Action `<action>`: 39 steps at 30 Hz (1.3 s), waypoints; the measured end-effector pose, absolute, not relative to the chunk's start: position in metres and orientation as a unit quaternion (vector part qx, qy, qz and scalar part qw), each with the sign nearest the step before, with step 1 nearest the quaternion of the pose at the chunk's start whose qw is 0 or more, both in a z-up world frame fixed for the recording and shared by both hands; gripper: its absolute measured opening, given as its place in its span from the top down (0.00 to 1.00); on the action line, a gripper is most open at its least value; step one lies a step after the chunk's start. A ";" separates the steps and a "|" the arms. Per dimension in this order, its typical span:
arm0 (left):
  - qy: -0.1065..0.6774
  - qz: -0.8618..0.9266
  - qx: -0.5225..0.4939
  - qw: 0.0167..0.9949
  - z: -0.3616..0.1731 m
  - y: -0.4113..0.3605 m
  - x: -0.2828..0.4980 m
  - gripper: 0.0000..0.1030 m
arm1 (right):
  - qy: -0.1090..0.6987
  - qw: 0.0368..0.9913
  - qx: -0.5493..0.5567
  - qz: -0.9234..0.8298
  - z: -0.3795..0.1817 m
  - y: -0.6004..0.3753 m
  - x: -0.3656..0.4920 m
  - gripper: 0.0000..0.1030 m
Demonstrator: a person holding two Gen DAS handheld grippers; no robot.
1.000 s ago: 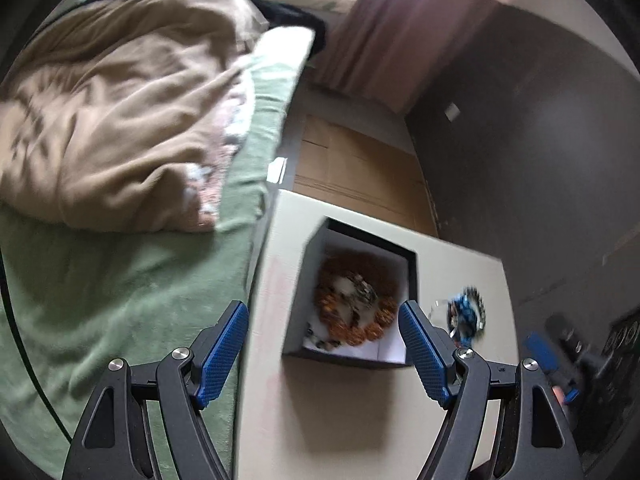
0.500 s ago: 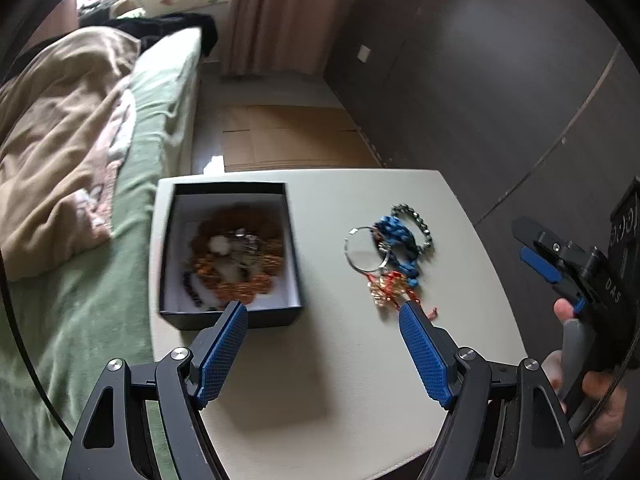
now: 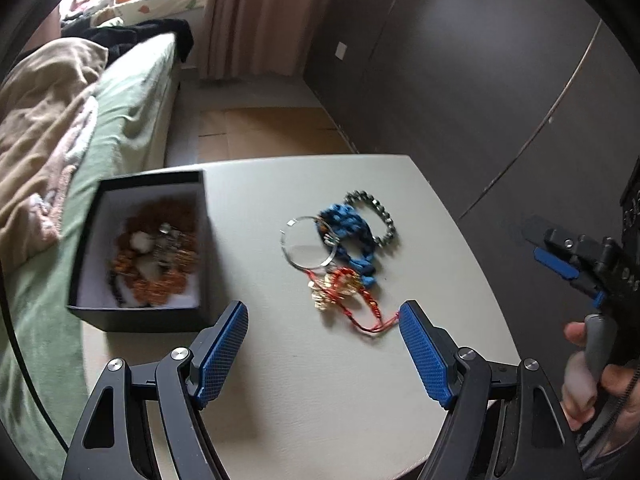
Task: Organize jewelry
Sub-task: 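Move the left gripper to the red string bracelet and close on it, then carry the red bracelet into the box with the left gripper while the right grasps the blue bracelet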
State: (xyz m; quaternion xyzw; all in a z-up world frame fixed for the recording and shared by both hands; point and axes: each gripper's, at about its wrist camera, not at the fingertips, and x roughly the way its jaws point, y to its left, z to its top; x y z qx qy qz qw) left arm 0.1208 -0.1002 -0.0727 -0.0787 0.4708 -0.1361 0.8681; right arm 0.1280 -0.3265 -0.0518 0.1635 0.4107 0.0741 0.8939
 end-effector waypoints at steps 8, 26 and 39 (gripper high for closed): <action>0.503 -0.124 -0.049 0.854 -0.109 -0.136 0.129 0.58 | 0.424 0.886 0.176 0.062 -0.062 -0.360 0.125 0.00; 0.502 -0.054 0.026 0.863 -0.134 -0.152 0.137 0.79 | 0.436 0.878 0.183 0.072 -0.067 -0.370 0.124 0.00; 0.500 -0.107 -0.083 0.855 -0.115 -0.107 0.140 0.96 | 0.446 0.874 0.172 0.090 -0.075 -0.340 0.135 0.00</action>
